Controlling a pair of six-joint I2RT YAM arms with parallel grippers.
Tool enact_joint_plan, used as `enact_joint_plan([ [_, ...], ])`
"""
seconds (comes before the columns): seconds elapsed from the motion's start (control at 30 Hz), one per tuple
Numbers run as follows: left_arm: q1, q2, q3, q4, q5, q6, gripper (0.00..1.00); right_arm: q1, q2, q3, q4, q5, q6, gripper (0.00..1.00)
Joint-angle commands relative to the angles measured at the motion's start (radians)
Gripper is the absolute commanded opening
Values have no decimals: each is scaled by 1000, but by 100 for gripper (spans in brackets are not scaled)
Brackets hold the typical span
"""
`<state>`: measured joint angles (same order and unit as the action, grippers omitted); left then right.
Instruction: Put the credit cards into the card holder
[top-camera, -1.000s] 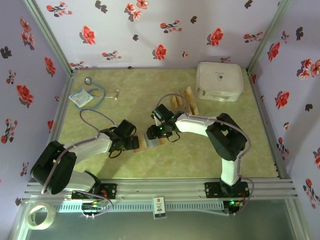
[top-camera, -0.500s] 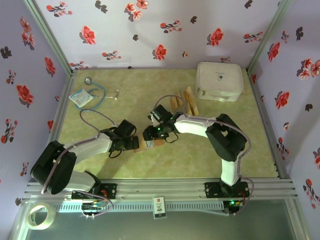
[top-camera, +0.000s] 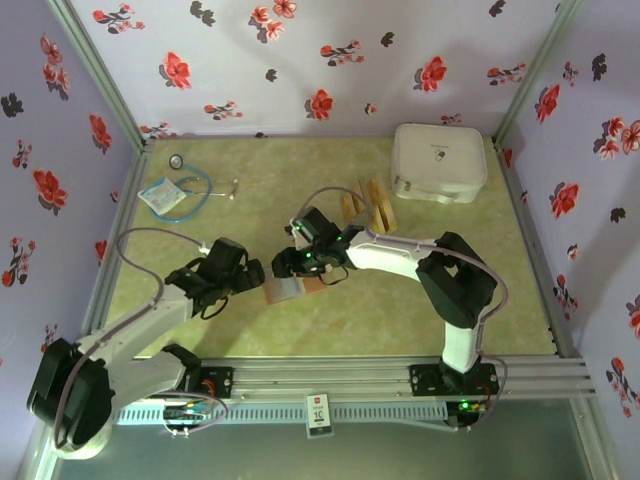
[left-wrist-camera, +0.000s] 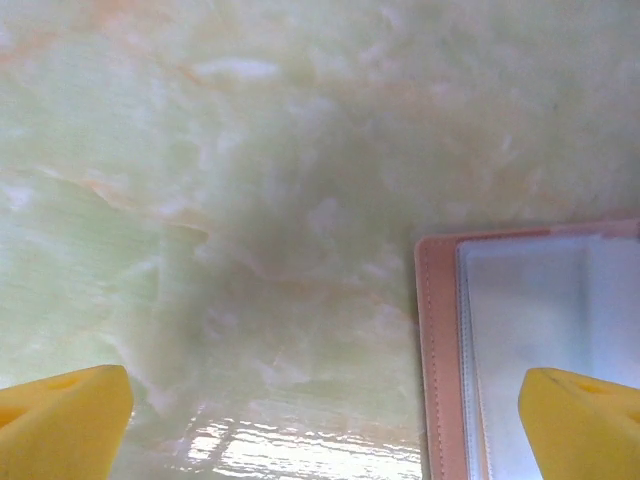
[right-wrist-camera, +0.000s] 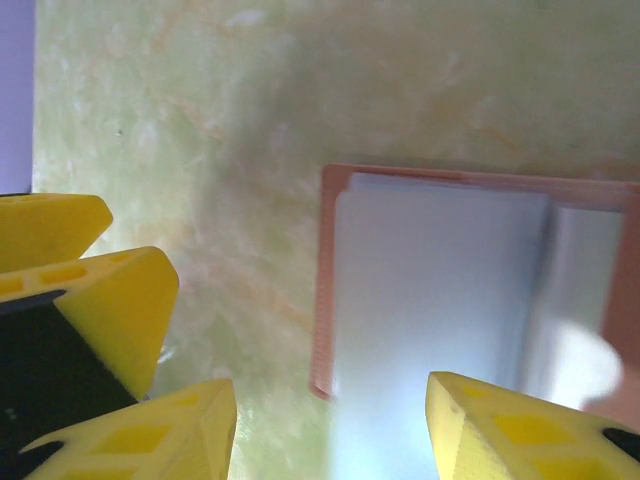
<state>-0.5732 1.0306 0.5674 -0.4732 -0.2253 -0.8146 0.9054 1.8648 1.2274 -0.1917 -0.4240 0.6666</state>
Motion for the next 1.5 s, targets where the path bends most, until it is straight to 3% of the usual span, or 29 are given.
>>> enact_joint_plan([
  [0.0, 18, -37, -21, -59, -25, -28, 100, 24, 61, 54, 25, -18, 35, 53],
  [0.33, 30, -45, -13, -87, -23, -15, 100, 44, 141, 139, 19, -34, 46, 52],
  [0.7, 20, 17, 6, -56, 46, 35, 100, -14, -61, 32, -85, 102, -43, 52],
  [1.07, -121, 177, 94, 0, 6, 37, 100, -113, -218, -91, -260, 416, -198, 54],
  [1.47, -214, 342, 147, -6, -74, 49, 100, -149, -111, -103, -229, 427, -236, 50],
])
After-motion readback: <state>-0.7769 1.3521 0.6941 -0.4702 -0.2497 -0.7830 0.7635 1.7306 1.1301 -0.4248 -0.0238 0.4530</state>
